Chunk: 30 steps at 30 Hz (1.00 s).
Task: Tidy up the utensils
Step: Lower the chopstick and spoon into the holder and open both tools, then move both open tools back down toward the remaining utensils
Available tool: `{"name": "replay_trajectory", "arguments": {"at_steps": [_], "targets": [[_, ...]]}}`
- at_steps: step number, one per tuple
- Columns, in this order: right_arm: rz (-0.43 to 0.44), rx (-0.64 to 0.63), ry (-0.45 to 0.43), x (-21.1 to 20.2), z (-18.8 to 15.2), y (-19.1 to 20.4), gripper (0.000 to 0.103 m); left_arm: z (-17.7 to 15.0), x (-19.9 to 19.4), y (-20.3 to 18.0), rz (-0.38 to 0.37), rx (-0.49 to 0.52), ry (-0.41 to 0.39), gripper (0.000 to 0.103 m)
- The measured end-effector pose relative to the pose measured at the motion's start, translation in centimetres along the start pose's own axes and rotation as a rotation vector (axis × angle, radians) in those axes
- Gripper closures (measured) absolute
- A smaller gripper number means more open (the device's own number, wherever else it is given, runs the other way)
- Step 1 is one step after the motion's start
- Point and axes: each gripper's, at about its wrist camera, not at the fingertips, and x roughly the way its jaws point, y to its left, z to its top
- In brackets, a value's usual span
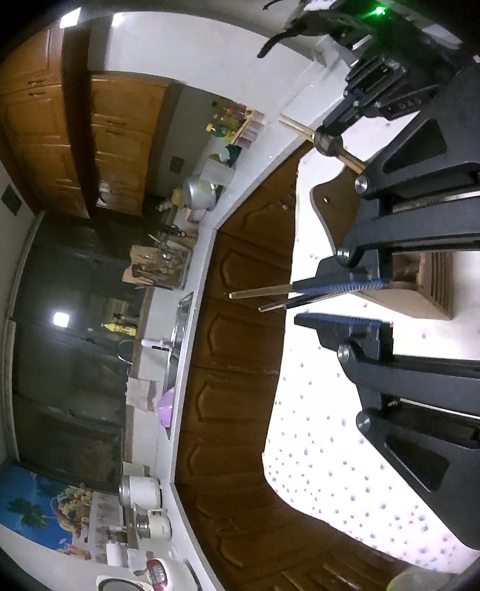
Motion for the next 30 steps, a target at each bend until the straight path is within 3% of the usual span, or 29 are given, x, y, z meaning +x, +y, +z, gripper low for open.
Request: {"name": "replay_trajectory", "arguments": {"at_steps": [1,2,3,5,10,12,18,23,30], "targets": [[0.005,0.010,0.002,-0.1,0.0,-0.2,0.097,-0.1,-0.2,0.1,0.009,-0.003,0.003,0.078],[0.008,0.019,0.005,-0.2,0.1,-0.3,0.088,-0.1,-0.3,0.1,0.014,-0.006,0.001,0.064],[0.019,0.035,0.010,-0.4,0.1,-0.6,0.074,-0.2,-0.7,0.3,0.017,-0.012,-0.006,0.057],[0.049,0.068,0.013,-0.8,0.2,-1.1,0.061,-0.3,-1.3,0.4,0.013,-0.016,-0.007,0.056],[0.065,0.119,0.013,-2.7,0.6,-2.1,0.061,-1.0,-3.7,0.8,0.033,-0.010,-0.006,0.032],[0.067,0.140,0.013,-3.6,0.6,-2.5,0.051,-1.4,-5.0,1.1,0.035,-0.018,-0.007,0.025],[0.121,0.171,0.031,-6.9,0.1,-3.0,0.033,-4.0,-8.3,1.7,0.064,-0.018,0.046,0.022],[0.210,0.199,0.095,-9.6,-0.8,-2.8,0.027,-7.7,-11.2,2.1,0.072,-0.003,0.108,0.022],[0.204,0.226,0.126,-15.3,-3.1,-2.3,0.024,-12.0,-15.4,2.4,0.055,-0.040,0.181,0.022]]}}
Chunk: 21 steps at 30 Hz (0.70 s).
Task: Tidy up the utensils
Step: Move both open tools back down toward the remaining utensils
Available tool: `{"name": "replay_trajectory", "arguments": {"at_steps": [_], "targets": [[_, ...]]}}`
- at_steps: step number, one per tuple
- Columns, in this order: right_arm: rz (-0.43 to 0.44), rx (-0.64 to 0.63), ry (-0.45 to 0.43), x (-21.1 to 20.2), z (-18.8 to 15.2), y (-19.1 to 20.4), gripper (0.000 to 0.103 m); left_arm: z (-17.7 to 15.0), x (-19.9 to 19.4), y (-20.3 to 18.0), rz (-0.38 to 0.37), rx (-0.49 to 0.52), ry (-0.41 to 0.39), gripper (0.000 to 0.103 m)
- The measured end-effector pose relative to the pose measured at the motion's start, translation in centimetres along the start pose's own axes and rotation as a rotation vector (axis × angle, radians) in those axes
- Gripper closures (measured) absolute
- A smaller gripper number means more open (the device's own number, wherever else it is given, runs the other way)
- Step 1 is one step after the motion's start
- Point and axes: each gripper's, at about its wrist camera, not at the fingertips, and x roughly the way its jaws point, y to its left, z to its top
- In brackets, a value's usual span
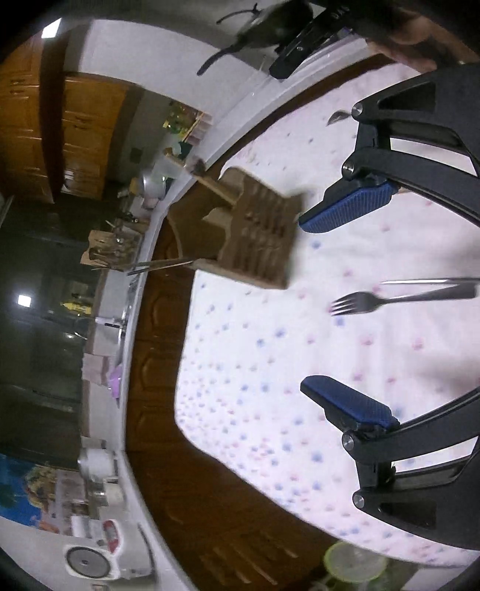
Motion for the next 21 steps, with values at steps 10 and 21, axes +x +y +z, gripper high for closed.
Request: {"name": "replay_trajectory", "arguments": {"at_steps": [10,21], "targets": [[-0.015,0.024,-0.025,-6.2,-3.1,0.9,0.012,-4.2,-4.4,0.0,-0.002,0.024,0.016,0.019],[-0.075,0.048,0.033,-9.2,-6.7,-0.6,0.012,-7.4,-5.9,-0.7,-0.011,0.068,0.058,0.019]]}}
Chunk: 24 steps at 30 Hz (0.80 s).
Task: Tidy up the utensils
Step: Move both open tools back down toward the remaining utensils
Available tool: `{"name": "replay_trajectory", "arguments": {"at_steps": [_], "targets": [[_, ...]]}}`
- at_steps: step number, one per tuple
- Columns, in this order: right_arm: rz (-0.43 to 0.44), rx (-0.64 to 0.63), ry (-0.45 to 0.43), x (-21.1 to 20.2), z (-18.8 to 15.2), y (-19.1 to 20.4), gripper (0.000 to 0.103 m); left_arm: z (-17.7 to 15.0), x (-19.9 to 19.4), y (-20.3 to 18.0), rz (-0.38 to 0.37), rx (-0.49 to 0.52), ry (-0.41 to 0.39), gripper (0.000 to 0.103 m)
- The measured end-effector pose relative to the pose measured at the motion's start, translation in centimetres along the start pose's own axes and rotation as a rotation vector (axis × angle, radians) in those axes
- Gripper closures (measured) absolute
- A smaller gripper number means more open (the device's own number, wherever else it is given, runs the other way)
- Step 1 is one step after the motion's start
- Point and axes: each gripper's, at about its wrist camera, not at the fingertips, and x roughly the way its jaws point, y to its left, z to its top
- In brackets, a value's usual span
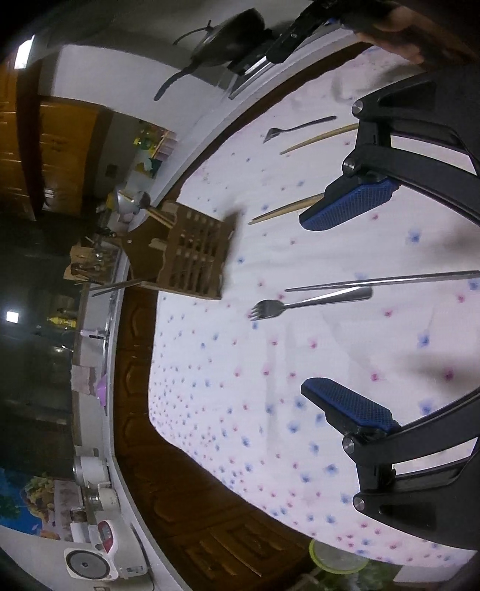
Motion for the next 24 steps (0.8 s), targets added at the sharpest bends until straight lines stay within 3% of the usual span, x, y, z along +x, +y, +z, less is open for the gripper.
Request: {"name": "replay_trajectory", "arguments": {"at_steps": [19,24], "targets": [[-0.023,0.055,0.103,0.9,-3.2,-2.4,0.014,-1.6,1.6,-2.3,-0.049,0.061,0.085,0.019],[-0.052,0.068,0.134,1.6,-3.5,-3.1,0.030,-1.4,3.2,-2.9,-0.076,0.078,0.129,0.023]]}}
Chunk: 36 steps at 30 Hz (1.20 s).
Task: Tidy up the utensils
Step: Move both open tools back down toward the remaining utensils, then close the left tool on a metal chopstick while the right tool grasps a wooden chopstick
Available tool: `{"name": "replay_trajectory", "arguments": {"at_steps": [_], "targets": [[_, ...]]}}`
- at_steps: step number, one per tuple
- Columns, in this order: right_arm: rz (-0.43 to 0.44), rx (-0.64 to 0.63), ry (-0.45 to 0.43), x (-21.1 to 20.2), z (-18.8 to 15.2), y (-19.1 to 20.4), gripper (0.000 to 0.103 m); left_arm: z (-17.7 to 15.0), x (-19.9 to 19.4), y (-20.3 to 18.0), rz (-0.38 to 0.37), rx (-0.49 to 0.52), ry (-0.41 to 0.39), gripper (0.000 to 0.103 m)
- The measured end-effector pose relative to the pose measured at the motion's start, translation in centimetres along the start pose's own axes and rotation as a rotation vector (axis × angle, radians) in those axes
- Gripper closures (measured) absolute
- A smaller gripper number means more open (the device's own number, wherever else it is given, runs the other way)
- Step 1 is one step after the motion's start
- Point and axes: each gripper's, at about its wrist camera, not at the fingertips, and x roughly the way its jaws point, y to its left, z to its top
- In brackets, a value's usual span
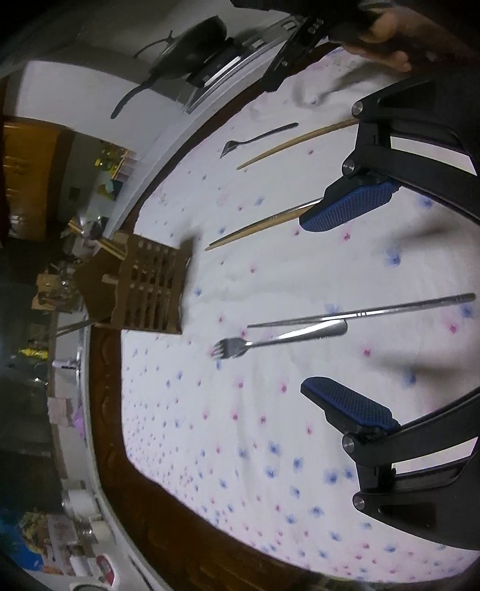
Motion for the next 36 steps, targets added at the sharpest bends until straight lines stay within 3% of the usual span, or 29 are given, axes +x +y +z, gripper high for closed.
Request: {"name": "replay_trajectory", "arguments": {"at_steps": [8,17,19,21,30,36], "targets": [[0.001,0.034,0.060,1.9,0.2,-0.7,0.054,2.7,4.9,-0.4,-0.078,0.073,0.114,0.038],[-0.014,0.028,0.136,6.0,1.8,-1.6,0.075,4.5,10.1,0.3,-0.049,0.110,0.209,0.051],[-0.018,0.022,0.155,7.2,2.3,-1.8,0.075,4.7,11.0,0.5,-0.037,0.118,0.233,0.056],[-0.016,0.017,0.179,8.4,2.6,-1.9,0.077,4.8,11.7,0.6,-0.040,0.130,0.254,0.071],[-0.047,-0.011,0.284,13.3,2.9,-2.3,0.083,5.6,13.3,0.5,-0.038,0.170,0.305,0.072],[-0.077,-0.043,0.301,14.6,3.4,-2.4,0.086,5.7,13.7,-0.4,0.000,0.233,0.339,0.072]]}}
